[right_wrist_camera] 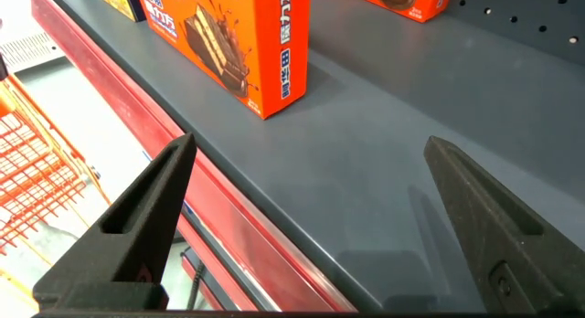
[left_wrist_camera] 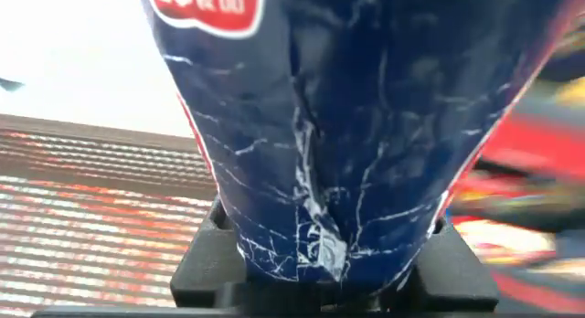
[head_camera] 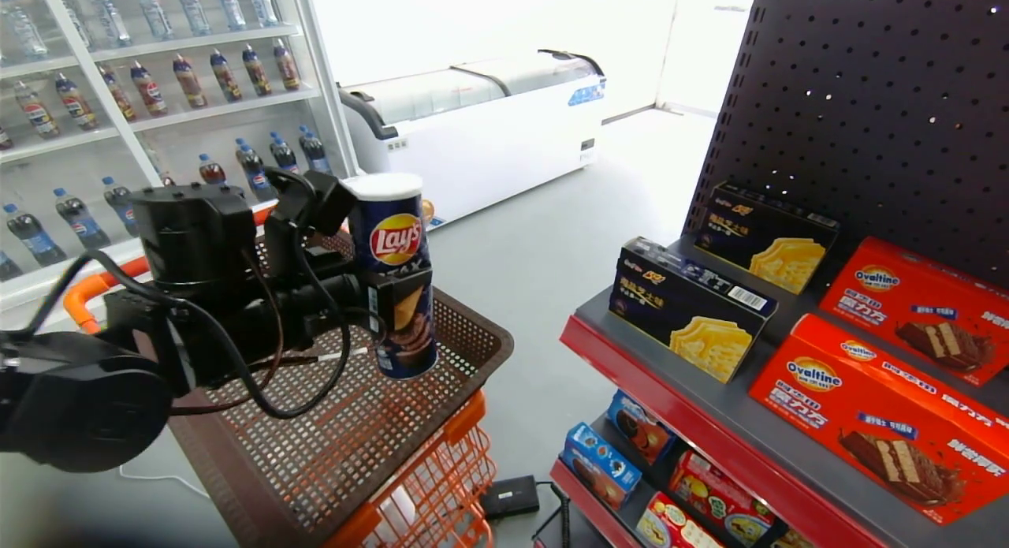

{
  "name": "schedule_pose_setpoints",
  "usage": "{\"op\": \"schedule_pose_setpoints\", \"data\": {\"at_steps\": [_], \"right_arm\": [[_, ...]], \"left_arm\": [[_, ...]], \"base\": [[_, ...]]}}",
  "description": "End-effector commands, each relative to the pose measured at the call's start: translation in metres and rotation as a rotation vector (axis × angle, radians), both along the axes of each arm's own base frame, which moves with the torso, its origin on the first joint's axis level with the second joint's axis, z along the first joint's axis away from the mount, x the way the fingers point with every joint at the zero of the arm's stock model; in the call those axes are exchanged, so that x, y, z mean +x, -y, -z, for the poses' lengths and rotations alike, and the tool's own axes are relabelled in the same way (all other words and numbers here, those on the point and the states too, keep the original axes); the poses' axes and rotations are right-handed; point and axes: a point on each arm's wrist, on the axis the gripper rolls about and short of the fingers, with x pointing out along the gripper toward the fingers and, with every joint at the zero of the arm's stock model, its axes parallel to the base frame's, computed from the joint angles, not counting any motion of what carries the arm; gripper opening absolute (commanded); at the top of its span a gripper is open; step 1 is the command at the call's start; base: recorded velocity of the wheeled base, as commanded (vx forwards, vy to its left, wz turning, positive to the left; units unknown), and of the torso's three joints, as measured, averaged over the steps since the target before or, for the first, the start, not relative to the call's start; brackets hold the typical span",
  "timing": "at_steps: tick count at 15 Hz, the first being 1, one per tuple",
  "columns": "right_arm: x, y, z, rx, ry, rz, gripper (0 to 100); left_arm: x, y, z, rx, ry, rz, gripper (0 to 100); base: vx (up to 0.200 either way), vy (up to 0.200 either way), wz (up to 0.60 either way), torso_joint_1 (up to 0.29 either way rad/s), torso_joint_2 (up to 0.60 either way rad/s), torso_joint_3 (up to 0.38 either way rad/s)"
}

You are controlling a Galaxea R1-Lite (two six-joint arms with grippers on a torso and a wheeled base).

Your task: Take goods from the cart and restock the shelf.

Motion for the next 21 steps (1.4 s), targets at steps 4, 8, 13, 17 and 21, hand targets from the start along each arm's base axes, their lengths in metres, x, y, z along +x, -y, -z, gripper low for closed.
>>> {"op": "schedule_pose_setpoints", "data": {"at_steps": [4, 8, 13, 17, 21], "right_arm": [[0.000, 0.000, 0.000, 0.000, -0.001, 0.000, 100], [0.000, 0.000, 0.000, 0.000, -0.001, 0.000, 100], [0.000, 0.000, 0.000, 0.000, -0.001, 0.000, 100], [0.000, 0.000, 0.000, 0.000, -0.001, 0.000, 100], [0.000, 0.000, 0.000, 0.000, -0.001, 0.000, 100]], "left_arm": [[-0.083, -0.002, -0.064, -0.122, 0.086, 0.090, 0], [-0.109, -0.005, -0.067, -0.076, 0.059, 0.103, 0], [-0.135, -0.015, -0.046, -0.070, 0.025, 0.168, 0], [-0.144, -0.014, -0.041, -0.075, 0.010, 0.275, 0], [-0.141, -0.009, -0.035, -0.067, -0.026, 0.341, 0]], "base": [[0.000, 0.000, 0.00, 0.000, 0.00, 0.000], [0.000, 0.000, 0.00, 0.000, 0.00, 0.000], [0.000, 0.000, 0.00, 0.000, 0.00, 0.000], [0.000, 0.000, 0.00, 0.000, 0.00, 0.000], [0.000, 0.000, 0.00, 0.000, 0.00, 0.000]]}}
